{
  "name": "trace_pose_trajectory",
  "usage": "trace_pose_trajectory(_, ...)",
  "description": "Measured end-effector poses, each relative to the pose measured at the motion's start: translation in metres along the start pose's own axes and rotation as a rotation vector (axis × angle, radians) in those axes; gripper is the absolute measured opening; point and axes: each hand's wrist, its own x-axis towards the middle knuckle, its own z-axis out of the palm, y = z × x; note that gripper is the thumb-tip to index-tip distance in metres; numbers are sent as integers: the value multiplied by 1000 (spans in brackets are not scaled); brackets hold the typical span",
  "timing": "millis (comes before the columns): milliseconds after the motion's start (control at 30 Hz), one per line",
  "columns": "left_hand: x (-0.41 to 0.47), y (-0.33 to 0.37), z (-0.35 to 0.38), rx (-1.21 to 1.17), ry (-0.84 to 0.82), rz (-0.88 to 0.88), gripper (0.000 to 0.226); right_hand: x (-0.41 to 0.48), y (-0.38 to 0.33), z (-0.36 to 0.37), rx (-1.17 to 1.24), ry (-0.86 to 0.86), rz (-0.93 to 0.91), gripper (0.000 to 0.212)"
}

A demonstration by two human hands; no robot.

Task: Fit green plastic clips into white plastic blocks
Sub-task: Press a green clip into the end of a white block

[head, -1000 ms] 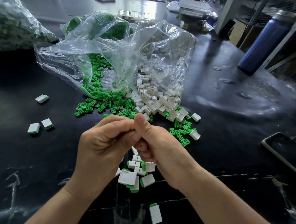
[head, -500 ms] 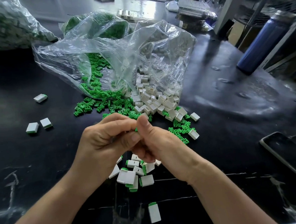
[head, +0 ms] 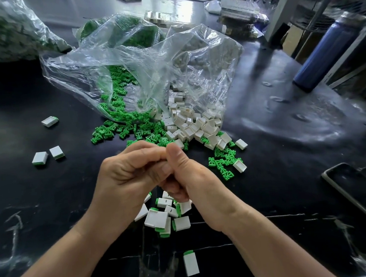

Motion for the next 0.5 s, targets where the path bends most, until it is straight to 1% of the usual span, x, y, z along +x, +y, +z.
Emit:
trace_pose_trajectory(67, 1, 3, 0, -14, -5, -18, 29, 1, -1, 1, 9, 4, -2, 42)
trace_pose_trajectory(100, 1, 4, 0, -14, -8, -27, 31, 2, 0, 0, 15, 14, 13, 47)
trace_pose_trajectory(167, 1, 5, 0, -3, -15, -45, 36, 4, 4, -3, 22, 38, 93, 66)
trace_pose_trajectory(200, 1, 4, 1, 9, -8, -55, 33, 5, 6, -4, 27, 48, 134, 73)
trace_pose_trajectory(233, 1, 3, 1, 18, 0, -67, 25, 5, 8, -5, 40, 51, 163, 73)
trace_pose_trajectory(267, 1, 3, 1, 24, 5, -86, 19, 6, 8, -5, 70, 58, 182, 67)
trace_pose_trajectory(300, 2, 3, 1, 20, 3, -108, 17, 6, 8, -5, 90, 65, 193, 64)
trace_pose_trajectory(400, 3, 6, 2, -31, -13, -173, 28, 5, 5, -6, 125, 109, 211, 52)
trace_pose_trajectory(500, 4, 8, 2, -37, -6, -184, 29, 4, 6, -6, 94, 107, 219, 52)
